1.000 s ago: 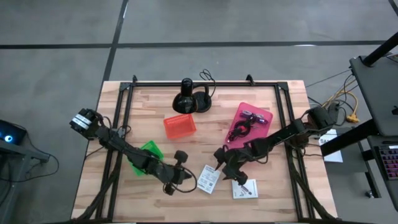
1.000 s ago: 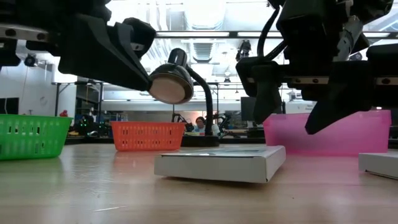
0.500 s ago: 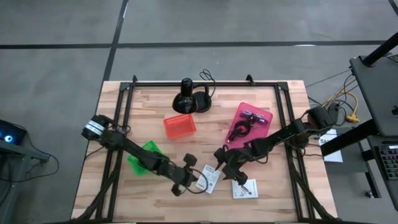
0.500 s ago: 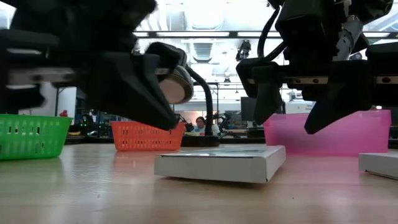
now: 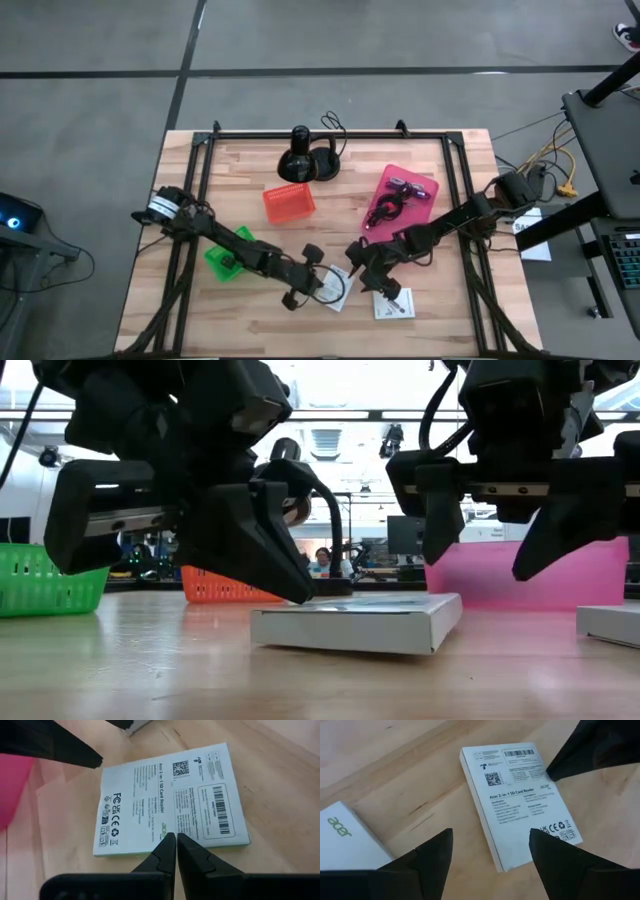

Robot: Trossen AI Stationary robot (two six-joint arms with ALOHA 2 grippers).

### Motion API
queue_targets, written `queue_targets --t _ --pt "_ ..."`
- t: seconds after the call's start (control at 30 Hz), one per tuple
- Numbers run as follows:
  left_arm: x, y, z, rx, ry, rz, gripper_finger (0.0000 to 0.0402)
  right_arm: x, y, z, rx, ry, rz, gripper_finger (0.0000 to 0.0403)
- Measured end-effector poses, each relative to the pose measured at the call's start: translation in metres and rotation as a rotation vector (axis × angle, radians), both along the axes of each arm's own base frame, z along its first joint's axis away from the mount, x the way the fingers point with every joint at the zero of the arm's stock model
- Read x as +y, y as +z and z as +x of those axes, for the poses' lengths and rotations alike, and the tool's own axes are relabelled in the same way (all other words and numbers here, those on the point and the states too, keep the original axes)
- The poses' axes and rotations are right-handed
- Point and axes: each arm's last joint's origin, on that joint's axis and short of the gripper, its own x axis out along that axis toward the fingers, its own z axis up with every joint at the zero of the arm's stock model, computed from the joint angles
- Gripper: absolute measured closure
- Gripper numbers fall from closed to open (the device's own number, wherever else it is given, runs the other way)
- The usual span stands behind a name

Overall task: Pick and place items into bin
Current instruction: Put the left card reader box into the orange bin

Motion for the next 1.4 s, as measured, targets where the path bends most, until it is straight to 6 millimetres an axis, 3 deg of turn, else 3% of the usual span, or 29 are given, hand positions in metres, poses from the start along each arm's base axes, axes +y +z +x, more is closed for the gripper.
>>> queue_targets --t 0.5,0.7,1.03,1.4 --pt "0.015 -0.017 0.025 0.031 0.009 -0.114 0.0400 0.004 -0.004 -0.005 -0.024 0.008 -0.129 0.0156" --pt "0.018 -0.022 0.026 0.050 0.005 -0.123 0.0400 0.005 -0.019 -0.015 0.004 0.026 -0.204 0.0156" --pt "0.020 -0.023 0.026 0.052 0.003 -0.130 0.0400 0.008 -0.039 -0.004 -0.077 0.004 -0.290 0.0165" --pt "0.020 -0.024 0.025 0.060 -0.002 -0.132 0.0400 0.007 -0.027 -0.005 -0.142 -0.030 -0.344 0.0188"
